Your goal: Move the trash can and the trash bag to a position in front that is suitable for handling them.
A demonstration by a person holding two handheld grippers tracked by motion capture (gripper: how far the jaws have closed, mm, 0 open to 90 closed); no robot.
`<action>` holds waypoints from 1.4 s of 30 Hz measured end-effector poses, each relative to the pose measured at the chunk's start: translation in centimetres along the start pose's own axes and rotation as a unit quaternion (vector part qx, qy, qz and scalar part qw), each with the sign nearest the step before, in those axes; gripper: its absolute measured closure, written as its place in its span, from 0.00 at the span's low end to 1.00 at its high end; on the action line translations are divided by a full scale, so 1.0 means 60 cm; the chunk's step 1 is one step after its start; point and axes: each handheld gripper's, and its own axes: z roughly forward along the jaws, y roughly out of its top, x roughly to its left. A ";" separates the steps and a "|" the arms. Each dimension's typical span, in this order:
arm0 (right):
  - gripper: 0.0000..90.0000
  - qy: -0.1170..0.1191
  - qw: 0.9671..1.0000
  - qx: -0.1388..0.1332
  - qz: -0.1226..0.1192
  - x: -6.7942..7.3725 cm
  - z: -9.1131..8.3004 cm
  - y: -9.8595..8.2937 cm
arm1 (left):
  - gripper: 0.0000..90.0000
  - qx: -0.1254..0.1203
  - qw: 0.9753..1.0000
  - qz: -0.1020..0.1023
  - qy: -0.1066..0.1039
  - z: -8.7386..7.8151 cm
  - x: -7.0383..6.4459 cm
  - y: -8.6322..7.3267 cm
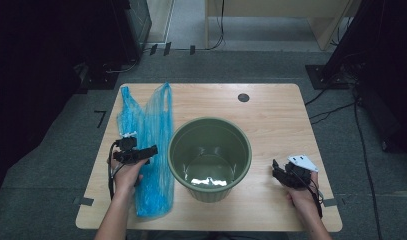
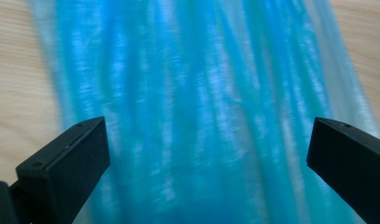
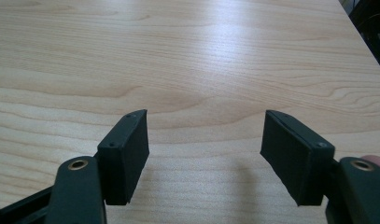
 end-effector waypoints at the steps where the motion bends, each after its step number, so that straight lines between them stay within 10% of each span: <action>1: 0.35 -0.001 1.000 0.000 -0.001 0.000 0.000 0.000 | 0.00 0.003 1.000 0.004 -0.005 0.002 -0.007 0.000; 5: 0.35 -0.005 1.000 0.000 -0.006 0.002 0.000 0.000 | 0.00 0.020 0.999 0.030 -0.005 0.015 -0.033 -0.012; 9: 0.35 -0.008 1.000 -0.002 -0.013 0.005 0.000 -0.001 | 0.00 0.015 0.995 0.090 0.038 0.022 -0.057 -0.038; 16: 0.31 0.013 0.999 0.035 -0.006 0.008 0.009 -0.002 | 0.18 -0.021 0.992 0.125 0.004 0.000 -0.064 -0.066; 28: 0.20 0.031 0.998 0.058 0.006 0.008 0.014 0.000 | 0.97 -0.058 0.992 0.108 -0.022 -0.007 -0.048 -0.073; 36: 0.18 0.033 0.998 0.060 0.003 0.009 0.014 -0.001 | 1.00 -0.088 0.990 0.106 -0.035 -0.028 -0.045 -0.064; 42: 0.17 0.036 0.998 0.061 0.001 0.009 0.014 -0.001 | 1.00 -0.149 0.983 0.097 -0.052 -0.075 -0.046 -0.044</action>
